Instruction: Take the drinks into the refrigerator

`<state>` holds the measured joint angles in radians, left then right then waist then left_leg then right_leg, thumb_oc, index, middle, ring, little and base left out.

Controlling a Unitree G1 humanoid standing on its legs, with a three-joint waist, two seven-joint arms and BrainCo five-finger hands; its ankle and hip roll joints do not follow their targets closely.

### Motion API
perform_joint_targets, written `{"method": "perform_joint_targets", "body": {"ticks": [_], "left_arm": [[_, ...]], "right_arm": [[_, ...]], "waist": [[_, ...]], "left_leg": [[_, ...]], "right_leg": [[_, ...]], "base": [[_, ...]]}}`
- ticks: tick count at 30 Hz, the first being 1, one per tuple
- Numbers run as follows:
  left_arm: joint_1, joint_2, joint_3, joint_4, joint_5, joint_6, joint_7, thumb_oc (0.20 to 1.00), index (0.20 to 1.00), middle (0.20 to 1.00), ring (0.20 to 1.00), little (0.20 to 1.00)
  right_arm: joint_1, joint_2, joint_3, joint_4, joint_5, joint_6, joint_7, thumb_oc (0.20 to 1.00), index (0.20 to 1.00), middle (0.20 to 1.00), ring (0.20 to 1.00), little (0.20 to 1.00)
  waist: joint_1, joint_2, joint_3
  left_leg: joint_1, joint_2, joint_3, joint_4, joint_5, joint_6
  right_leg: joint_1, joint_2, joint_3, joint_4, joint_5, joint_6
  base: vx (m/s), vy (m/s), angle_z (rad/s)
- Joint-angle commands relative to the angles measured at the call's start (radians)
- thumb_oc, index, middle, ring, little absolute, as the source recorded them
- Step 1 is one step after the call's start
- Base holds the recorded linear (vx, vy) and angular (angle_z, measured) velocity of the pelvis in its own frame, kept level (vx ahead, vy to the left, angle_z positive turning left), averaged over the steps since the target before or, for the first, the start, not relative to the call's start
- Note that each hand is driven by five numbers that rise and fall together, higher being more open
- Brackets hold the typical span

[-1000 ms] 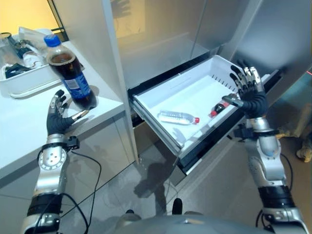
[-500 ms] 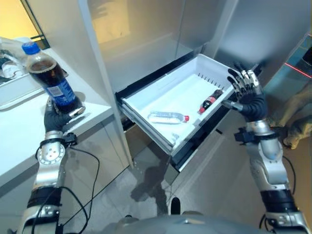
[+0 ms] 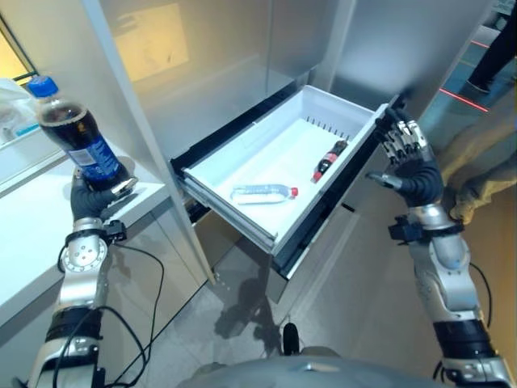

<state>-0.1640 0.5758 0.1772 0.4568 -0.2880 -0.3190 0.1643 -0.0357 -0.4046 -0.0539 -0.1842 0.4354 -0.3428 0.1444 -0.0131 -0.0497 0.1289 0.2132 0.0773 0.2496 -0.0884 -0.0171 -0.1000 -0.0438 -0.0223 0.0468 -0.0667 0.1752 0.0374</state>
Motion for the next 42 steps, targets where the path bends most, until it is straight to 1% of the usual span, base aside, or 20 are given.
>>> {"method": "perform_joint_targets", "body": {"ticks": [1, 6, 15, 19, 21, 22, 23, 24, 25, 27, 28, 29, 33, 35, 38, 41, 42], "left_arm": [[-0.129, 0.046, -0.021, 0.036, 0.015, -0.054, -0.018, 0.200, 0.200, 0.200, 0.200, 0.200], [-0.128, 0.036, -0.020, 0.024, 0.009, -0.061, -0.016, 0.200, 0.200, 0.200, 0.200, 0.200], [-0.106, 0.011, -0.001, 0.007, 0.002, -0.074, -0.007, 0.200, 0.200, 0.200, 0.200, 0.200], [-0.079, -0.014, 0.012, -0.043, -0.012, -0.086, -0.012, 0.200, 0.200, 0.200, 0.200, 0.200], [-0.050, -0.032, 0.026, -0.106, -0.027, -0.099, -0.020, 0.200, 0.200, 0.200, 0.200, 0.200], [-0.047, -0.033, 0.027, -0.109, -0.028, -0.098, -0.020, 0.200, 0.200, 0.200, 0.200, 0.200], [-0.022, -0.048, 0.042, -0.155, -0.034, -0.106, -0.024, 0.200, 0.200, 0.200, 0.200, 0.200], [-0.019, -0.049, 0.043, -0.158, -0.034, -0.105, -0.024, 0.200, 0.200, 0.200, 0.200, 0.200], [0.011, -0.066, 0.055, -0.209, -0.048, -0.115, -0.039, 0.200, 0.200, 0.200, 0.200, 0.200], [0.029, -0.076, 0.062, -0.239, -0.053, -0.117, -0.047, 0.200, 0.200, 0.200, 0.200, 0.200], [0.062, -0.091, 0.075, -0.294, -0.067, -0.126, -0.066, 0.200, 0.200, 0.200, 0.200, 0.200], [0.065, -0.092, 0.076, -0.298, -0.068, -0.124, -0.067, 0.200, 0.200, 0.200, 0.200, 0.200], [0.133, -0.125, 0.098, -0.418, -0.127, -0.138, -0.138, 0.200, 0.200, 0.200, 0.200, 0.200], [0.170, -0.144, 0.100, -0.491, -0.197, -0.140, -0.204, 0.200, 0.200, 0.200, 0.200, 0.200], [0.207, -0.172, 0.103, -0.573, -0.284, -0.136, -0.277, 0.200, 0.200, 0.200, 0.200, 0.200], [0.228, -0.193, 0.095, -0.641, -0.368, -0.130, -0.347, 0.200, 0.200, 0.200, 0.200, 0.200], [0.229, -0.193, 0.096, -0.642, -0.370, -0.130, -0.349, 0.200, 0.200, 0.200, 0.200, 0.200]], "right_arm": [[-0.037, -0.011, -0.030, -0.114, 0.036, -0.036, 0.007, 1.000, 1.000, 1.000, 1.000, 1.000], [-0.034, -0.002, -0.032, -0.116, 0.033, -0.040, 0.007, 1.000, 1.000, 1.000, 1.000, 1.000], [-0.014, 0.009, -0.036, -0.112, 0.027, -0.042, 0.010, 1.000, 1.000, 1.000, 1.000, 1.000], [-0.005, 0.019, -0.045, -0.109, 0.028, -0.044, 0.010, 1.000, 1.000, 1.000, 1.000, 1.000], [-0.003, 0.025, -0.052, -0.108, 0.021, -0.045, 0.005, 1.000, 1.000, 1.000, 1.000, 1.000], [-0.002, 0.025, -0.052, -0.108, 0.021, -0.045, 0.005, 1.000, 1.000, 1.000, 1.000, 1.000], [-0.001, 0.028, -0.057, -0.104, 0.013, -0.045, 0.000, 1.000, 1.000, 1.000, 1.000, 1.000], [0.000, 0.028, -0.057, -0.104, 0.013, -0.045, 0.000, 1.000, 1.000, 1.000, 1.000, 1.000], [0.002, 0.029, -0.066, -0.100, 0.007, -0.045, -0.001, 1.000, 1.000, 1.000, 1.000, 1.000], [0.001, 0.030, -0.068, -0.099, 0.006, -0.045, -0.001, 1.000, 1.000, 1.000, 1.000, 1.000], [0.002, 0.033, -0.079, -0.094, 0.000, -0.048, -0.004, 1.000, 1.000, 1.000, 1.000, 1.000], [0.002, 0.033, -0.078, -0.094, 0.000, -0.048, -0.004, 1.000, 1.000, 1.000, 1.000, 1.000], [0.008, 0.031, -0.101, -0.088, -0.014, -0.049, -0.004, 1.000, 1.000, 1.000, 1.000, 1.000], [0.010, 0.030, -0.110, -0.083, -0.019, -0.050, -0.001, 1.000, 1.000, 1.000, 1.000, 1.000], [0.013, 0.028, -0.124, -0.081, -0.024, -0.052, 0.003, 1.000, 1.000, 1.000, 1.000, 1.000], [0.011, 0.023, -0.136, -0.071, -0.022, -0.054, 0.007, 1.000, 1.000, 1.000, 1.000, 1.000], [0.011, 0.022, -0.136, -0.070, -0.022, -0.055, 0.007, 1.000, 1.000, 1.000, 1.000, 1.000]], "waist": [[-0.026, 0.022, 0.019], [-0.029, 0.021, 0.018], [-0.024, 0.021, 0.014], [-0.017, 0.022, 0.015], [-0.009, 0.022, 0.017], [-0.009, 0.022, 0.016], [-0.001, 0.020, 0.018], [-0.002, 0.020, 0.018], [0.007, 0.019, 0.021], [0.010, 0.018, 0.021], [0.019, 0.016, 0.025], [0.018, 0.016, 0.024], [0.035, 0.011, 0.028], [0.042, 0.007, 0.029], [0.051, 0.005, 0.030], [0.063, 0.001, 0.030], [0.062, 0.001, 0.030]], "left_leg": [[-0.024, -0.039, -0.024, 0.125, -0.146, 0.083], [-0.025, -0.041, -0.008, 0.132, -0.152, 0.086], [-0.019, -0.042, 0.004, 0.124, -0.150, 0.087], [-0.013, -0.043, 0.000, 0.109, -0.145, 0.088], [-0.010, -0.042, -0.008, 0.098, -0.141, 0.088], [-0.010, -0.042, -0.008, 0.098, -0.140, 0.089], [-0.008, -0.043, -0.016, 0.092, -0.139, 0.090], [-0.008, -0.043, -0.017, 0.092, -0.139, 0.090], [-0.009, -0.044, -0.025, 0.089, -0.138, 0.090], [-0.011, -0.044, -0.031, 0.088, -0.137, 0.091], [-0.014, -0.044, -0.039, 0.087, -0.136, 0.092], [-0.014, -0.044, -0.040, 0.087, -0.136, 0.092], [-0.019, -0.045, -0.058, 0.084, -0.135, 0.093], [-0.022, -0.045, -0.069, 0.085, -0.136, 0.095], [-0.026, -0.047, -0.082, 0.085, -0.136, 0.097], [-0.029, -0.048, -0.098, 0.084, -0.135, 0.099], [-0.029, -0.049, -0.099, 0.083, -0.135, 0.099]], "right_leg": [[0.030, -0.027, 0.026, 0.167, -0.169, 0.071], [0.021, -0.023, 0.045, 0.169, -0.165, 0.072], [0.023, -0.018, 0.056, 0.162, -0.163, 0.072], [0.028, -0.019, 0.050, 0.156, -0.161, 0.073], [0.031, -0.023, 0.040, 0.152, -0.160, 0.073], [0.032, -0.023, 0.039, 0.152, -0.160, 0.073], [0.036, -0.025, 0.032, 0.149, -0.160, 0.073], [0.036, -0.025, 0.031, 0.149, -0.160, 0.073], [0.039, -0.027, 0.021, 0.147, -0.161, 0.072], [0.042, -0.029, 0.015, 0.145, -0.161, 0.071], [0.045, -0.032, 0.008, 0.143, -0.162, 0.070], [0.045, -0.033, 0.007, 0.143, -0.162, 0.070], [0.051, -0.039, -0.012, 0.140, -0.164, 0.068], [0.054, -0.043, -0.024, 0.140, -0.166, 0.068], [0.058, -0.048, -0.037, 0.138, -0.166, 0.068], [0.064, -0.055, -0.052, 0.138, -0.168, 0.067], [0.065, -0.055, -0.053, 0.138, -0.168, 0.067]], "base": [[-0.01, 0.009, -0.15], [-0.01, 0.005, -0.12], [0.00, 0.000, 0.00], [0.00, 0.000, 0.00], [0.00, 0.000, 0.00], [0.00, 0.000, 0.00], [0.00, 0.000, 0.00], [0.00, 0.000, 0.00], [0.00, 0.000, 0.00], [0.00, -0.014, 0.05], [-0.01, -0.015, 0.05], [0.00, -0.016, 0.04], [0.01, -0.012, 0.07], [0.00, -0.015, 0.17], [0.00, -0.010, 0.11], [0.00, -0.008, 0.15], [0.00, -0.006, 0.16]]}}
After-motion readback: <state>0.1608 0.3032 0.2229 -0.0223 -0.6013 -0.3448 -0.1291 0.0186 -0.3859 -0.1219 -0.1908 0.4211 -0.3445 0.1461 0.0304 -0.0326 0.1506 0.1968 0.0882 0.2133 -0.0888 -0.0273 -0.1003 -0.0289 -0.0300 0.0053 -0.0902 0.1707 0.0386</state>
